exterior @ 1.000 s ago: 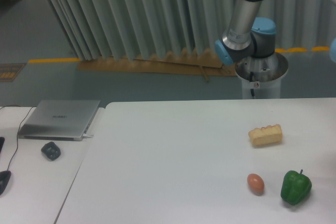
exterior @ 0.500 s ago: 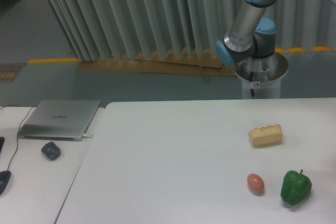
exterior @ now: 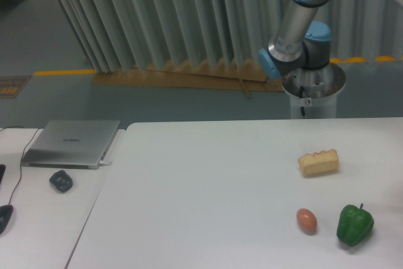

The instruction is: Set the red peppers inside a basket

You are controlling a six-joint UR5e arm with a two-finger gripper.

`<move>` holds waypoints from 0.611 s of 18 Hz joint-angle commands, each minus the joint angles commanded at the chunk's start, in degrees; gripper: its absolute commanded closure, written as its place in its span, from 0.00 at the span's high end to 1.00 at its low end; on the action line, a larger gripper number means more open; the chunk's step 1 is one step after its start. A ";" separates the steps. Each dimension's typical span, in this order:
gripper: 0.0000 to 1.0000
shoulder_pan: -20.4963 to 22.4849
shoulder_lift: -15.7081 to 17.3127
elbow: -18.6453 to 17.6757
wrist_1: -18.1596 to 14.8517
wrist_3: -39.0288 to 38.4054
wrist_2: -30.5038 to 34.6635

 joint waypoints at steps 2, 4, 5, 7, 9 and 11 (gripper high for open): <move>1.00 -2.63 1.33 -0.97 -5.43 -2.45 0.43; 1.00 -5.71 2.64 -2.72 -8.78 -5.44 -0.08; 1.00 -7.20 3.69 -3.69 -9.92 -6.06 -0.70; 1.00 -8.79 4.84 -4.75 -11.25 -6.33 -3.16; 1.00 -10.55 6.16 -5.27 -14.14 -6.50 -4.56; 1.00 -10.91 6.60 -5.54 -14.42 -6.50 -8.24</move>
